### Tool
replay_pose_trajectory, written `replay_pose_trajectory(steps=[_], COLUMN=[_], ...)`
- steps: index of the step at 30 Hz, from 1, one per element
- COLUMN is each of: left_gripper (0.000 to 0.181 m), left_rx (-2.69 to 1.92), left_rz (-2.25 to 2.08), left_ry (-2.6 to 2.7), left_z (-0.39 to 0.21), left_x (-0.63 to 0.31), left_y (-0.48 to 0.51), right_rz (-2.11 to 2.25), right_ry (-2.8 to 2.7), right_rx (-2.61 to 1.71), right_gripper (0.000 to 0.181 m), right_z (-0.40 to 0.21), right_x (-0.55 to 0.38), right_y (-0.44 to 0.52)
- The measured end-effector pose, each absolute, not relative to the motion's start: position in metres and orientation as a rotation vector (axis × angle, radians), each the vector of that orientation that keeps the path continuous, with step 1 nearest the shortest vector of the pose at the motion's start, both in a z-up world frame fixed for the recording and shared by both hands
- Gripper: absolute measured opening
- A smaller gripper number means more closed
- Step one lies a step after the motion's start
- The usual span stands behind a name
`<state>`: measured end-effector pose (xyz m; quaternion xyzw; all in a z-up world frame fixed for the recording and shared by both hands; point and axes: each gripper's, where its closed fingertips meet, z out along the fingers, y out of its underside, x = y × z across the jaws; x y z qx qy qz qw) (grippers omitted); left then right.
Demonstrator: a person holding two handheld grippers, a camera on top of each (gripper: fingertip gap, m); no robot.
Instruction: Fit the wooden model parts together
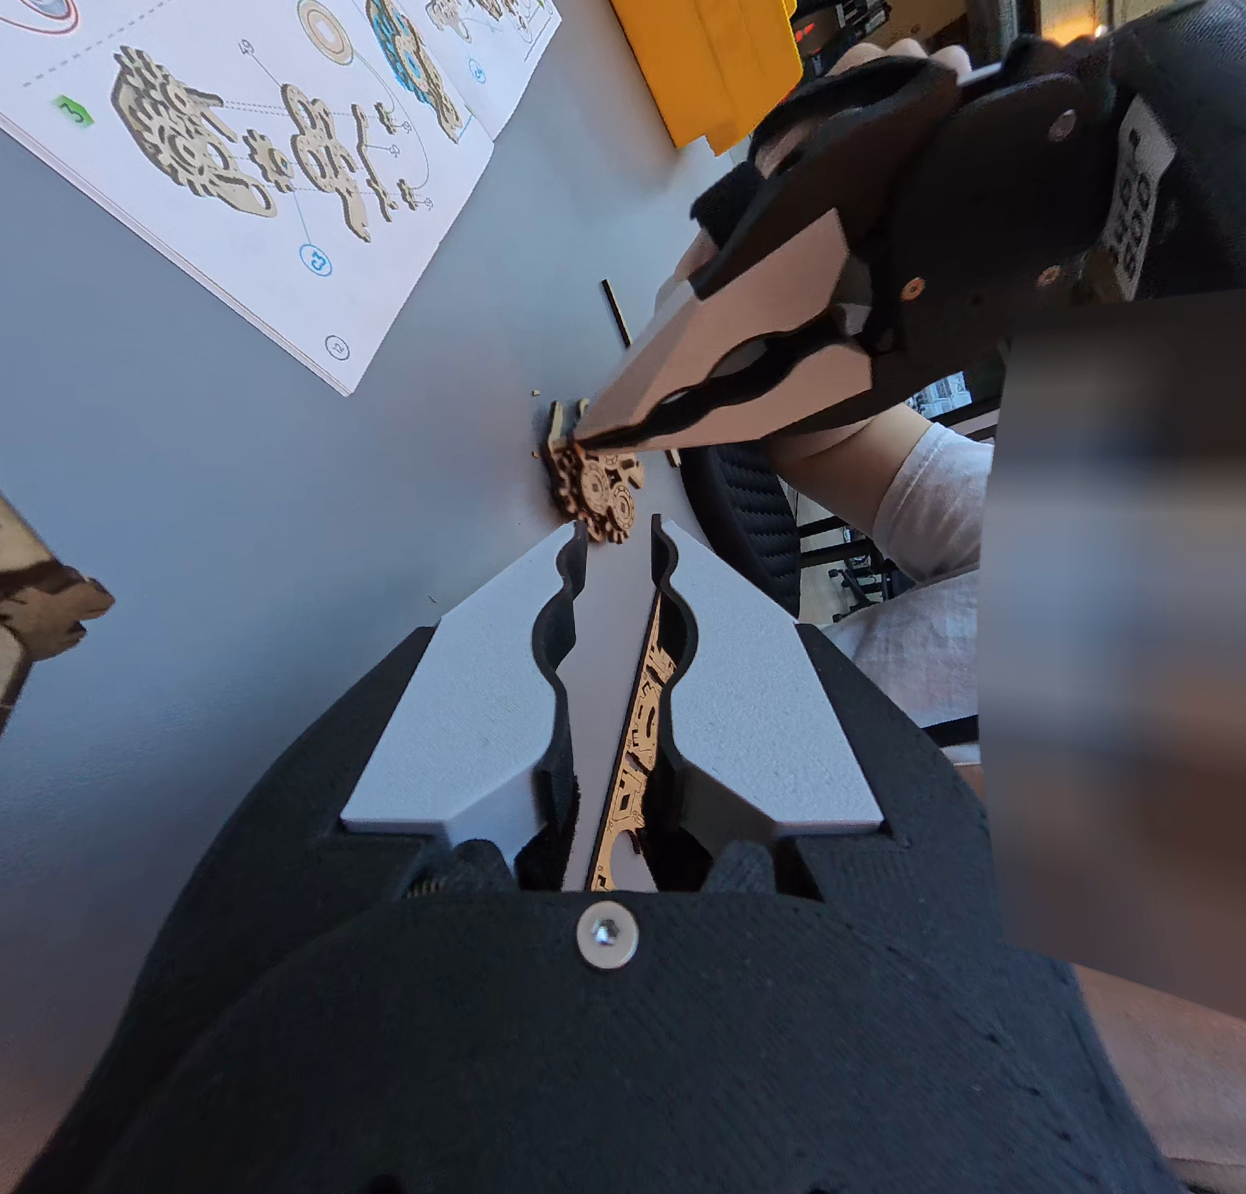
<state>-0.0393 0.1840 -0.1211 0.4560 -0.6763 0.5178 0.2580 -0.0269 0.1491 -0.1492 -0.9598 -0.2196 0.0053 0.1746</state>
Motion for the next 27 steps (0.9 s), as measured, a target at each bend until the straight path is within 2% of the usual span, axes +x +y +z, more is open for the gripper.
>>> replay_pose_trajectory(steps=[3,5,7,11,17,19,23,26,27], left_gripper=[0.017,0.017,0.018,0.032,0.057,0.058,0.051,0.027,0.011], left_rx=[1.241,1.25,1.266,1.264,1.039,0.955,0.906,0.936,0.915], left_rz=[1.411,1.425,1.446,1.57,1.951,2.025,2.121,2.215,2.243], left_ry=[-1.831,-1.837,-1.831,-1.814,-1.842,-1.84,-2.007,-2.172,-2.229], left_z=[-0.12,-0.119,-0.118,-0.103,-0.043,-0.027,-0.014,-0.009,-0.006], left_x=[-0.039,-0.036,-0.033,-0.023,-0.023,-0.03,-0.036,-0.033,-0.035], left_y=[0.185,0.187,0.189,0.194,0.187,0.181,0.174,0.179,0.181], right_rz=[-0.069,-0.031,0.018,-0.141,-0.636,-0.795,-0.951,-0.969,-0.967], right_ry=[-0.641,-0.635,-0.625,-0.646,-0.817,-0.84,-0.899,-0.892,-0.891], right_rx=[-2.657,-2.754,-2.696,-2.486,-2.008,-1.903,-1.76,-1.719,-1.697], right_gripper=[0.002,0.003,0.001,0.001,0.002,0.001,0.001,0.001,0.002], right_z=[-0.132,-0.156,-0.145,-0.095,-0.015,-0.001,0.012,0.015,0.017], right_x=[-0.025,-0.023,-0.027,-0.025,-0.025,-0.025,-0.035,-0.039,-0.04], right_y=[0.152,0.145,0.151,0.161,0.179,0.185,0.19,0.194,0.195])
